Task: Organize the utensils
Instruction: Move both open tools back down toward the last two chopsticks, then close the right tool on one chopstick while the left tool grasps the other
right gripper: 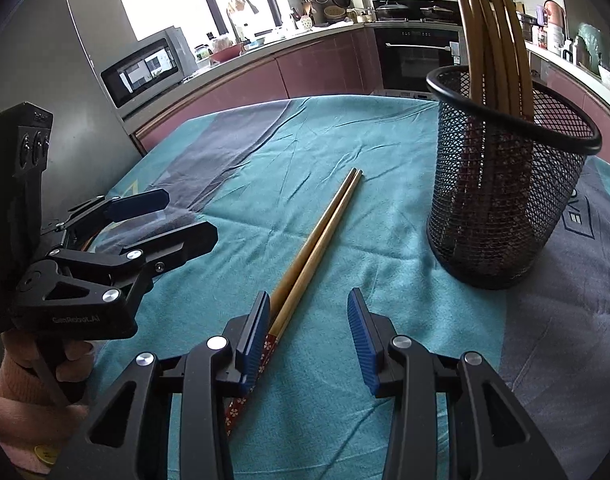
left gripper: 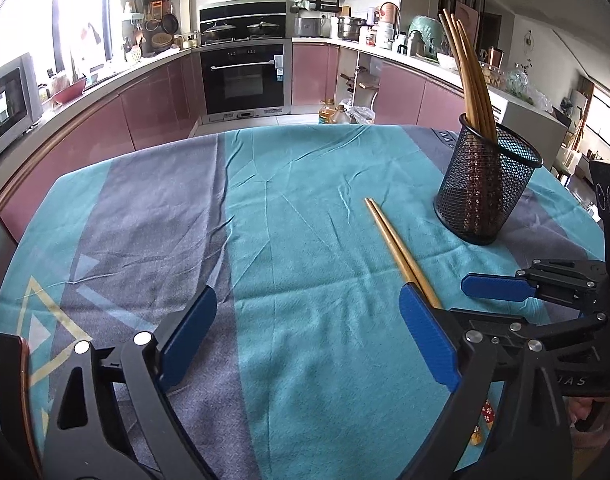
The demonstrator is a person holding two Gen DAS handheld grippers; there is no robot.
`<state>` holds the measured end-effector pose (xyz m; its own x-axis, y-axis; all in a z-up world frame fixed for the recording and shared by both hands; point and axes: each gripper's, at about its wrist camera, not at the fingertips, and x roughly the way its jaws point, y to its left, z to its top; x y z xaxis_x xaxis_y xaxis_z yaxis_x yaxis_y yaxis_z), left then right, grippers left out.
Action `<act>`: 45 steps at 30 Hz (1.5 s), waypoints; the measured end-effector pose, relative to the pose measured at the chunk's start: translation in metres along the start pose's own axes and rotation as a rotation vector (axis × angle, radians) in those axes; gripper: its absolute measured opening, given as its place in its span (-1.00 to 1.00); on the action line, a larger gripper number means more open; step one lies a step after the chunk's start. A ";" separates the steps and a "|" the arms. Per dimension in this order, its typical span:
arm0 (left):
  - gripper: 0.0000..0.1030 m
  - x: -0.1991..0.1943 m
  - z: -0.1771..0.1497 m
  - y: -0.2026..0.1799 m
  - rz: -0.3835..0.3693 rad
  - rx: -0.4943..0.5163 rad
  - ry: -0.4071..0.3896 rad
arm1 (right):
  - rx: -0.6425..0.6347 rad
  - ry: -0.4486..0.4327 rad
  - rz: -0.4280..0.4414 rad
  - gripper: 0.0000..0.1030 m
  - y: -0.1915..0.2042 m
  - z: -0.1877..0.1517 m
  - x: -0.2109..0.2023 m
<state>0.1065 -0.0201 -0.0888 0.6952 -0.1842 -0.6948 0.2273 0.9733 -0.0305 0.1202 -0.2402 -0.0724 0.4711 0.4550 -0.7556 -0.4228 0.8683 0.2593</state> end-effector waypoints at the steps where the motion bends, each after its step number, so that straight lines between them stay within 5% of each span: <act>1: 0.75 0.000 0.000 0.000 -0.001 0.002 0.001 | -0.002 0.005 -0.007 -0.28 0.001 0.000 0.001; 22: 0.58 0.009 -0.003 -0.021 -0.080 0.059 0.041 | 0.051 0.022 -0.019 -0.51 -0.018 -0.001 -0.004; 32: 0.35 0.018 -0.009 -0.043 -0.164 0.112 0.107 | 0.049 0.034 -0.008 -0.51 -0.025 0.006 -0.001; 37: 0.06 0.027 -0.010 -0.052 -0.157 0.127 0.144 | 0.059 0.035 0.001 -0.54 -0.031 0.008 0.001; 45: -0.02 0.032 -0.007 -0.052 -0.147 0.121 0.157 | 0.040 0.037 -0.022 -0.56 -0.029 0.013 0.005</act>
<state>0.1120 -0.0760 -0.1142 0.5363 -0.2903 -0.7926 0.4053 0.9122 -0.0598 0.1450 -0.2606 -0.0757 0.4502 0.4291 -0.7830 -0.3813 0.8854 0.2660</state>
